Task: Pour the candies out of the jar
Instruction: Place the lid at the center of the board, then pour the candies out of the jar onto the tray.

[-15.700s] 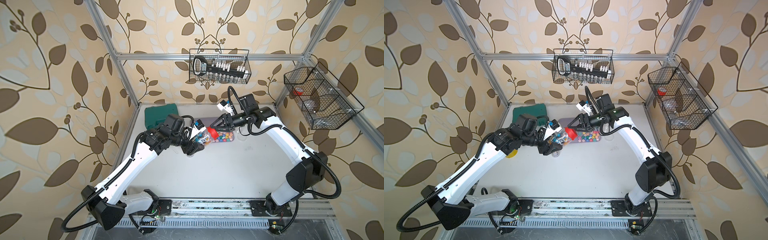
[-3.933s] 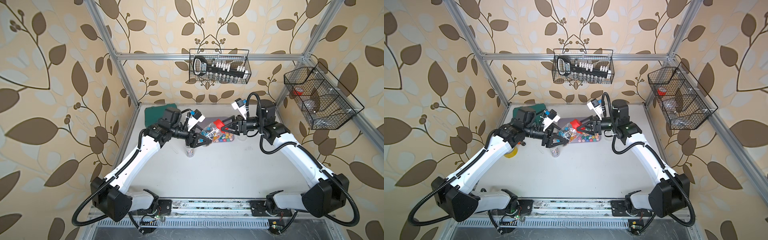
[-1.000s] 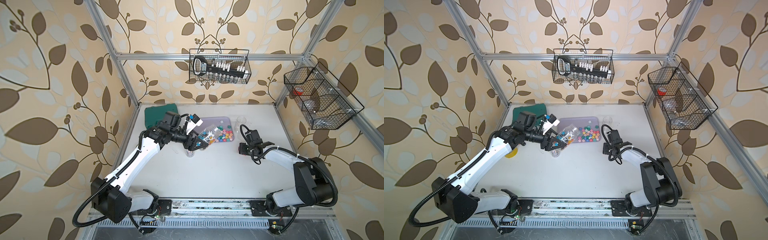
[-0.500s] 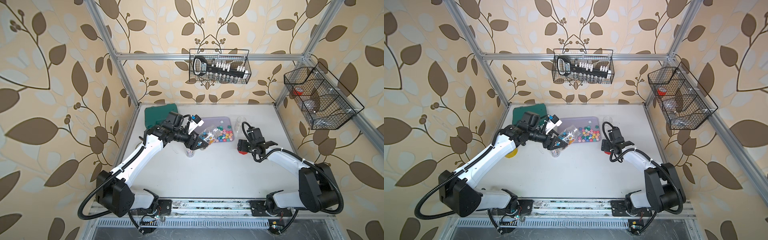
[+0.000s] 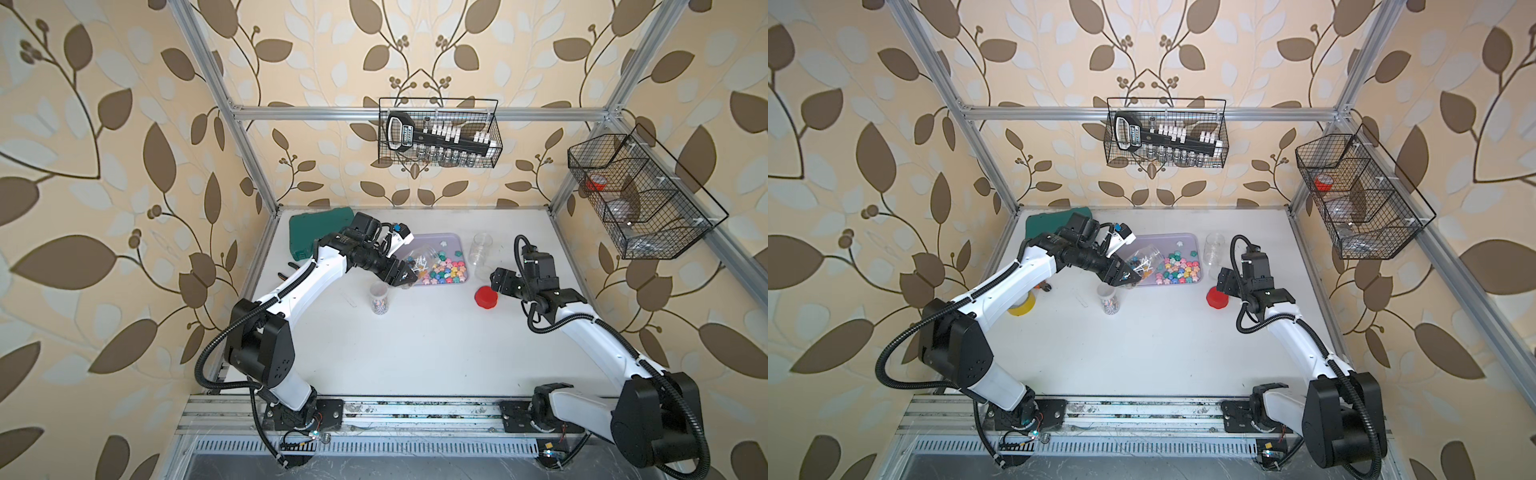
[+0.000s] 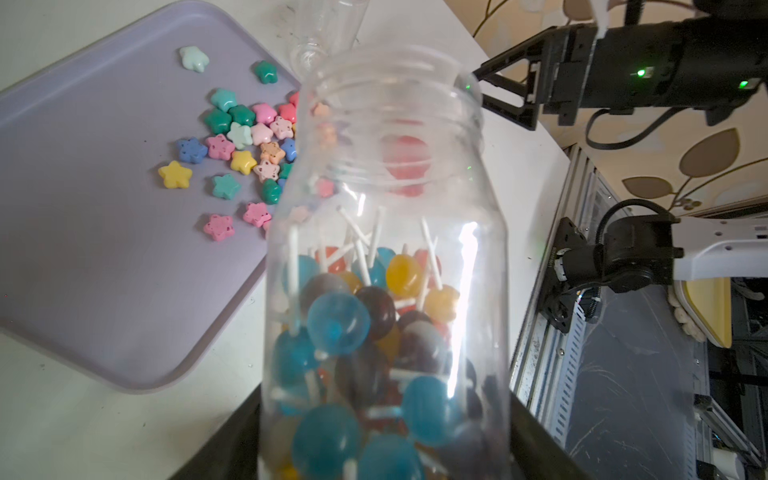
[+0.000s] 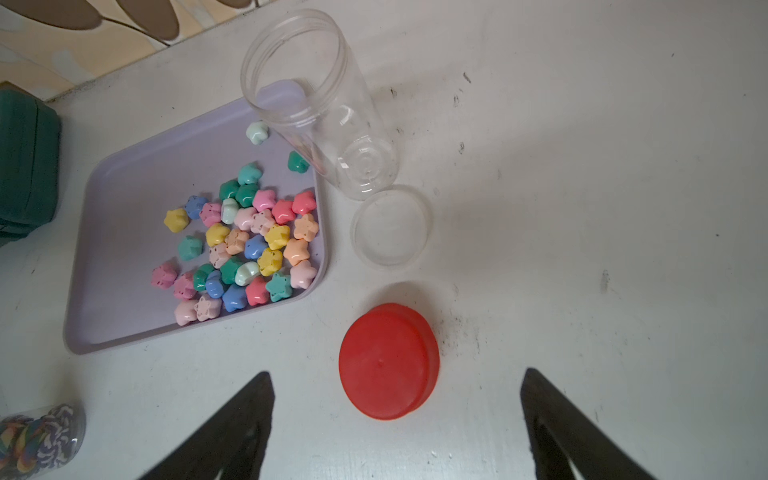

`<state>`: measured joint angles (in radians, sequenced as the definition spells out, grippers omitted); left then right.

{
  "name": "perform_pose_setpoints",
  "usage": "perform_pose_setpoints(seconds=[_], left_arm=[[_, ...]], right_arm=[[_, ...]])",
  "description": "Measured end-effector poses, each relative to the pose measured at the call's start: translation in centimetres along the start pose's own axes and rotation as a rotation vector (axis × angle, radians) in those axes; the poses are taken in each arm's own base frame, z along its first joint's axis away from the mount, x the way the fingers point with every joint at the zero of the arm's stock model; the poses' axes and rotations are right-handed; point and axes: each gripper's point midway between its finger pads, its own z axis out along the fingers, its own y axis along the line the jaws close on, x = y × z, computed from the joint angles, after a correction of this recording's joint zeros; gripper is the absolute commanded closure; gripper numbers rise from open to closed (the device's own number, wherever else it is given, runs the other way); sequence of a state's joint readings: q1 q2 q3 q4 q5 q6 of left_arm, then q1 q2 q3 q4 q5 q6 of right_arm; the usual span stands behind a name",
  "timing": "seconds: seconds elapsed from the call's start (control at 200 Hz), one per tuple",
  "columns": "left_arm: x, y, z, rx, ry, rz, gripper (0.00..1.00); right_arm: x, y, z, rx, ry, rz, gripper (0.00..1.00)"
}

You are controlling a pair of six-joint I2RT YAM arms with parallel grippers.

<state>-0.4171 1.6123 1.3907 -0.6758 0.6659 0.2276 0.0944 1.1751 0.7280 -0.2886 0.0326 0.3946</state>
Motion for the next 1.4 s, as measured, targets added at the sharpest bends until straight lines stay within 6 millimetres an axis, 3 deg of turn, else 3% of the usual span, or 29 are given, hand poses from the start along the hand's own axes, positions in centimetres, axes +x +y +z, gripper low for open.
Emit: perform_pose_setpoints(seconds=[0.36,0.945,1.18,1.4], left_arm=[[-0.2,3.2,1.6,-0.088,0.108,-0.011,0.31],[0.9,7.0,4.9,-0.140,0.217,-0.044,0.31],[0.1,8.6,5.3,-0.167,0.177,-0.066,0.31],[-0.2,11.7,5.5,-0.215,0.142,-0.146,0.31]], right_arm=[[1.5,-0.2,-0.4,-0.034,0.031,0.005,0.11],[3.7,-0.7,1.0,-0.044,0.105,0.011,0.11],[2.4,-0.6,0.9,-0.051,0.085,0.003,0.11],[2.3,-0.7,0.9,-0.054,0.086,0.001,0.12]])
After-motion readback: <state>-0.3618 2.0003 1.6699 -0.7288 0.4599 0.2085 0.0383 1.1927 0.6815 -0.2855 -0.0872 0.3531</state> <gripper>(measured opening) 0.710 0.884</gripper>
